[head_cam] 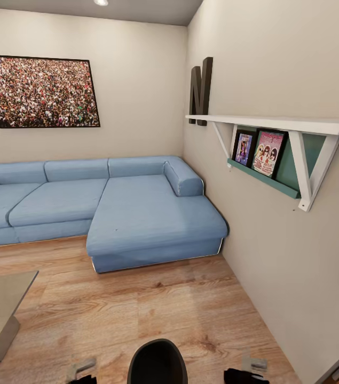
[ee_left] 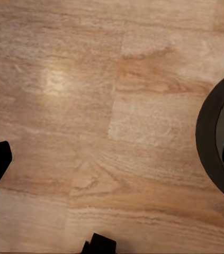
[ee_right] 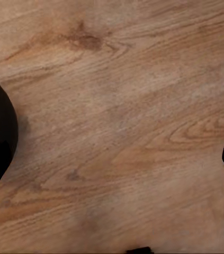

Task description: Place each of the two pumpkins and all three candles from the living room inside a cabinet in the living room (use any cabinet), then make sure every cabinet is closed, and position the cauldron so it is next to a table in the living room.

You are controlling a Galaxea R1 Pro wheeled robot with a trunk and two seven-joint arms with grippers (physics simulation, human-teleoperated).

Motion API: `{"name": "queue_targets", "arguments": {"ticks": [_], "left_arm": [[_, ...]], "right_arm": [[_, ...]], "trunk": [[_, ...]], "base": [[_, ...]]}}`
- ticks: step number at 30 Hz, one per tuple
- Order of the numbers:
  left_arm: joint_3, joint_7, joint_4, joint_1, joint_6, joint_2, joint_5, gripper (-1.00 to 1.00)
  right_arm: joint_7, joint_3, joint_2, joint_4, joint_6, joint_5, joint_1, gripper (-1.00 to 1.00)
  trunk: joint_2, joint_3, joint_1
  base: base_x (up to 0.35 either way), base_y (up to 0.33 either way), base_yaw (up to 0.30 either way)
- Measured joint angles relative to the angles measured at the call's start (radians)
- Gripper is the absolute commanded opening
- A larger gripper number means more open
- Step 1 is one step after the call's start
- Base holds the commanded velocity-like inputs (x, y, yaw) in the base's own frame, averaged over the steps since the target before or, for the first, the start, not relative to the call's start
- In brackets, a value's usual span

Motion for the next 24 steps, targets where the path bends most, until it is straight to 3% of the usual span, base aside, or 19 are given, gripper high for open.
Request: {"name": "queue_targets", "arguments": {"ticks": [4, 7, 9, 10, 12, 16, 20, 24], "left_arm": [[0.001, 0.01, -0.16, -0.015, 0.163, -0.002, 0.004, 1.0], [0.002, 0.01, -0.205, -0.085, 0.295, -0.02, 0.031, 1.0], [0.001, 0.009, -0.212, -0.107, 0.321, -0.036, 0.044, 1.0], [-0.001, 0.005, -0.221, -0.13, 0.342, -0.06, 0.062, 1.0], [-0.011, -0.003, -0.231, -0.143, 0.353, -0.081, 0.069, 1.0], [-0.063, -0.044, -0.232, -0.153, 0.329, -0.103, 0.079, 1.0], [-0.083, -0.06, -0.144, -0.156, 0.166, -0.11, 0.082, 1.0], [-0.087, -0.065, -0.066, -0.156, 0.101, -0.11, 0.082, 1.0]], "right_arm": [[-0.006, 0.001, 0.0, -0.048, 0.06, 0.0, -0.057, 1.0], [-0.005, 0.003, 0.004, -0.056, 0.072, -0.002, -0.119, 1.0], [-0.006, 0.005, 0.007, -0.056, 0.075, -0.002, -0.137, 1.0], [-0.007, 0.007, 0.022, -0.058, 0.077, -0.002, -0.161, 1.0], [-0.009, 0.008, 0.042, -0.058, 0.078, -0.001, -0.182, 1.0], [-0.008, 0.016, 0.072, -0.045, 0.078, 0.0, -0.204, 1.0], [-0.003, 0.048, 0.092, 0.04, 0.073, -0.001, -0.208, 1.0], [0.008, 0.062, 0.104, 0.071, 0.072, -0.002, -0.209, 1.0]], "trunk": [[0.0, 0.0, 0.0], [0.0, 0.0, 0.0], [0.0, 0.0, 0.0], [0.0, 0.0, 0.0], [0.0, 0.0, 0.0], [0.0, 0.0, 0.0], [0.0, 0.0, 0.0], [0.0, 0.0, 0.0]], "base": [[0.0, 0.0, 0.0], [0.0, 0.0, 0.0], [0.0, 0.0, 0.0], [0.0, 0.0, 0.0], [0.0, 0.0, 0.0], [0.0, 0.0, 0.0], [0.0, 0.0, 0.0], [0.0, 0.0, 0.0]]}}
